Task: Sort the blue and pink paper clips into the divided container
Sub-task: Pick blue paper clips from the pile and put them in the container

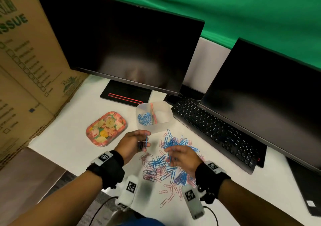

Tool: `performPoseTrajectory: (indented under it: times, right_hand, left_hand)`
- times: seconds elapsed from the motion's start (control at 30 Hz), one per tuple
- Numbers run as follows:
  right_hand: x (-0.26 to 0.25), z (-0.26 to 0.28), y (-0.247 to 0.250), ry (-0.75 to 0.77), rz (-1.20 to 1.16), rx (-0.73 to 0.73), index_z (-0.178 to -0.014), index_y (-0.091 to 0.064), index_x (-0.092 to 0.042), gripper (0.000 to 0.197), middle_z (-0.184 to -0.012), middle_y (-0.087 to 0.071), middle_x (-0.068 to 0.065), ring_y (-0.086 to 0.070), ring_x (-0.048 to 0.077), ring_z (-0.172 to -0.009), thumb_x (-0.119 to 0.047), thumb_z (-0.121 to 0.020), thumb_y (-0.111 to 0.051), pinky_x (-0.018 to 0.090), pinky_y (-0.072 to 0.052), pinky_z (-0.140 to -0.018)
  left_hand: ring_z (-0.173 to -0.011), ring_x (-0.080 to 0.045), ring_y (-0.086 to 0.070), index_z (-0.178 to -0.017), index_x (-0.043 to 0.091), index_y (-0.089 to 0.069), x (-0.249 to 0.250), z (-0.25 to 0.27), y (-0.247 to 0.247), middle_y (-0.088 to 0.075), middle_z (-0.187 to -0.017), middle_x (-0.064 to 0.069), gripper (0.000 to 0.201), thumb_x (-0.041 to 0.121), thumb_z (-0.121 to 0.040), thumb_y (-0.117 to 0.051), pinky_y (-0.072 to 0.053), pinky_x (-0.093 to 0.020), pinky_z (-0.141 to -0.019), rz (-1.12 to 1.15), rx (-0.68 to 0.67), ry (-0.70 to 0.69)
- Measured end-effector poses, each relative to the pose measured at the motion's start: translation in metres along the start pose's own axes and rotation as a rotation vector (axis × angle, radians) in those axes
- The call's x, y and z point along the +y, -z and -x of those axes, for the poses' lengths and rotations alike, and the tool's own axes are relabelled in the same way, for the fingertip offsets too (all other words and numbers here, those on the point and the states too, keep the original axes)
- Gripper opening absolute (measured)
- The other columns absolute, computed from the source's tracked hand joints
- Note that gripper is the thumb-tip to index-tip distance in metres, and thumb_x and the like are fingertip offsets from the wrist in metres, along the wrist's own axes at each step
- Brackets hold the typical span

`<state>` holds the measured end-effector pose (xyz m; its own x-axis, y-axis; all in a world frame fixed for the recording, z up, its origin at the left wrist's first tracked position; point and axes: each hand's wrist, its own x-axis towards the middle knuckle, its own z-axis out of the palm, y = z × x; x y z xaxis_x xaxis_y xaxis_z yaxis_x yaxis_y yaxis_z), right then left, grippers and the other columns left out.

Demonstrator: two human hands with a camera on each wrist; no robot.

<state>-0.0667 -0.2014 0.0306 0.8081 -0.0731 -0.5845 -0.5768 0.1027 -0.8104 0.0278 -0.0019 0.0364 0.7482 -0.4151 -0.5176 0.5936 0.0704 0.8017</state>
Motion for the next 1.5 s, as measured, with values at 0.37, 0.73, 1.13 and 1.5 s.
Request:
performPoseTrajectory:
  times: [0.37, 0.73, 1.13, 1.5]
  right_hand:
    - [-0.111, -0.058, -0.041, -0.04, -0.11, 0.074, -0.099, -0.061, 0.002, 0.012, -0.079, -0.061, 0.015, -0.064, 0.022, -0.062, 0.002, -0.095, -0.049, 0.03, -0.059, -0.054]
    - [-0.13, -0.096, -0.064, -0.056, -0.083, 0.102, -0.08, -0.053, -0.016, 0.029, -0.074, -0.048, 0.009, -0.049, 0.017, -0.06, 0.01, -0.09, -0.045, 0.027, -0.051, -0.059]
    - [-0.039, -0.037, 0.008, 0.123, 0.877, 0.131, -0.081, -0.071, -0.025, 0.024, -0.081, -0.072, -0.003, -0.065, 0.012, -0.07, -0.01, -0.084, -0.052, 0.018, -0.048, -0.065]
    - [0.021, -0.029, -0.005, 0.234, 1.212, 0.003, -0.131, -0.053, -0.03, 0.04, -0.132, -0.052, 0.001, -0.053, 0.025, -0.12, -0.019, -0.092, -0.051, 0.032, -0.043, -0.104]
  left_hand:
    - [-0.074, -0.027, -0.063, -0.101, 0.003, -0.058, 0.06, -0.04, -0.018, -0.064, -0.086, -0.018, 0.015, 0.01, -0.096, -0.047, -0.058, -0.032, -0.061, 0.088, 0.194, 0.024]
    - [-0.085, -0.023, -0.049, -0.108, 0.009, -0.058, 0.075, -0.052, -0.019, -0.046, -0.088, -0.01, 0.016, 0.013, -0.096, -0.047, -0.05, -0.031, -0.07, 0.021, 0.279, 0.01]
    - [-0.067, -0.005, -0.061, -0.074, 0.023, -0.066, -0.003, -0.031, -0.018, -0.068, -0.072, 0.009, 0.012, 0.015, -0.079, -0.06, -0.047, -0.02, -0.068, -1.147, -0.14, -0.344]
    - [-0.098, -0.023, -0.06, -0.091, 0.023, -0.066, -0.051, -0.025, -0.017, -0.066, -0.102, 0.001, 0.015, 0.024, -0.078, -0.057, -0.037, -0.024, -0.07, -1.609, -0.189, -0.193]
